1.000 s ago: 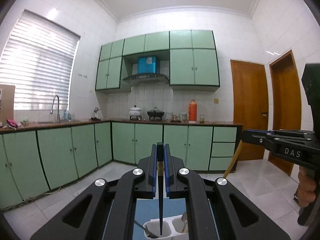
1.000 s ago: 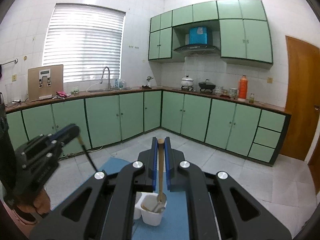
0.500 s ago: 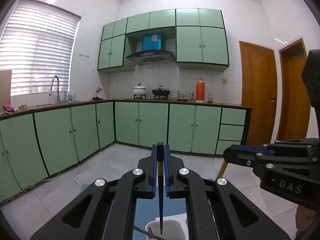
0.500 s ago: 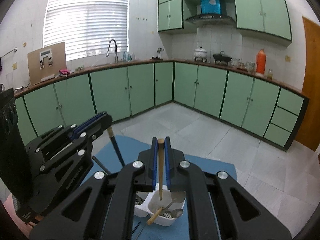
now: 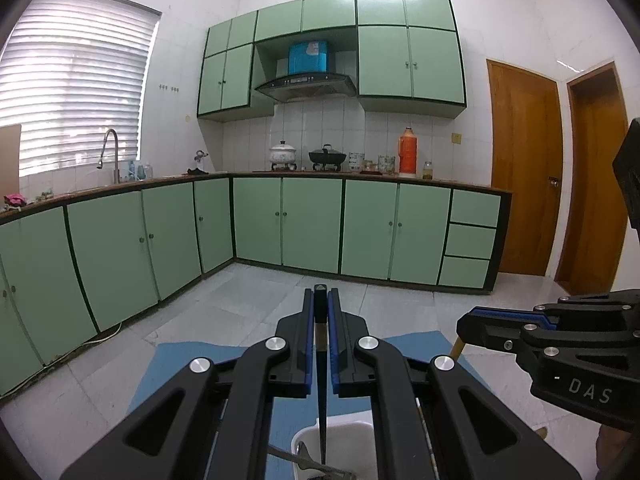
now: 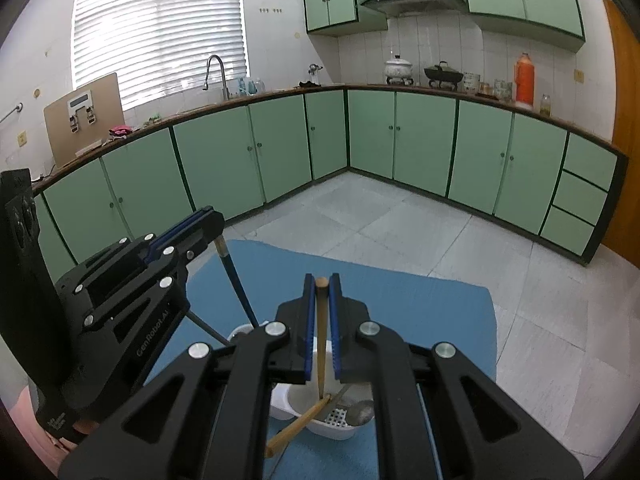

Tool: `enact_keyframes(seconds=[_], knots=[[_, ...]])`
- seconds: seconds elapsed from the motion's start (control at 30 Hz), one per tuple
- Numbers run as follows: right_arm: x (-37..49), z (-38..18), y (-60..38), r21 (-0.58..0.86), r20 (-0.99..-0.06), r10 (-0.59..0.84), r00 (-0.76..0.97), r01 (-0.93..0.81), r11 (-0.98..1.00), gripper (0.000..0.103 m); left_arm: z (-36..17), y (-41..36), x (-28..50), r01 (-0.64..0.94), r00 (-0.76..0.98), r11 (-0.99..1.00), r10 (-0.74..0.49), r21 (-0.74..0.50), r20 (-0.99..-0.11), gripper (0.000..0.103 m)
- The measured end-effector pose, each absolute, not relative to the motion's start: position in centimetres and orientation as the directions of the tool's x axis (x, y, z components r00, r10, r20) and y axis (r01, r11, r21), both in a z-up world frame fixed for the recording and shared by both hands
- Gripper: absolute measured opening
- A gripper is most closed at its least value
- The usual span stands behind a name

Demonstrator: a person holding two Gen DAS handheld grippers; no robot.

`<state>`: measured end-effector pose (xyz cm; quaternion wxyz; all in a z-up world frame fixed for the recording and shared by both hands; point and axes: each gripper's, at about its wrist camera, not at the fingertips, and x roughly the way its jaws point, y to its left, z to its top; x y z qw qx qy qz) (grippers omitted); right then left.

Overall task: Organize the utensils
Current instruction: 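Lower both chopsticks into the white holder with both tools, then open both tools and move them back over the two remaining chopsticks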

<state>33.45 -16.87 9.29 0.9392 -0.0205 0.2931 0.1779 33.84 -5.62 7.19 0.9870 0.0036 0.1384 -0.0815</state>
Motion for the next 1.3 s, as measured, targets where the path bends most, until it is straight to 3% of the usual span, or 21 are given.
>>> enact_keyframes(seconds=[0.4,0.53,0.63,0.73,0.83,1.0,1.17,1.3], knots=[[33.2,9.3,-18.0,0.083,-0.553,0.304,0.775,-0.312,0.946,0.007,5.8,-5.1,33.6,0.149,0.94,0.989,-0.148,-0.02,-0.307,0.007],[33.1,9.1,-18.5,0.077,-0.555,0.292,0.779,-0.301,0.951,0.01,6.0,-5.1,33.4,0.154,0.938,0.988,-0.155,-0.029,-0.309,0.023],[32.8,9.0,-18.8,0.083,-0.556,0.291,0.779,-0.296,0.951,0.011,6.1,-4.8,32.9,0.156,0.942,0.987,-0.157,-0.025,-0.297,0.029],[32.4,9.1,-19.1,0.084,-0.548,0.283,0.787,-0.285,0.955,0.02,6.4,-4.9,32.5,0.16,0.944,0.987,-0.16,-0.026,-0.287,0.039],[32.0,9.1,-19.5,0.079,-0.54,0.273,0.796,-0.275,0.958,0.029,6.4,-4.8,32.0,0.165,0.946,0.986,-0.163,-0.018,-0.278,0.042],[31.1,9.3,-20.7,0.073,-0.528,0.251,0.811,-0.25,0.965,0.034,6.7,-4.7,31.0,0.168,0.949,0.986,-0.163,-0.005,-0.272,0.048],[29.0,9.9,-21.4,0.05,-0.493,0.228,0.84,-0.234,0.971,0.045,7.4,-4.5,29.2,0.174,0.955,0.985,-0.17,-0.004,-0.242,0.062],[26.7,10.0,-22.1,0.035,-0.46,0.219,0.86,-0.229,0.973,0.049,7.7,-4.1,27.0,0.18,0.96,0.984,-0.175,0.003,-0.22,0.068]])
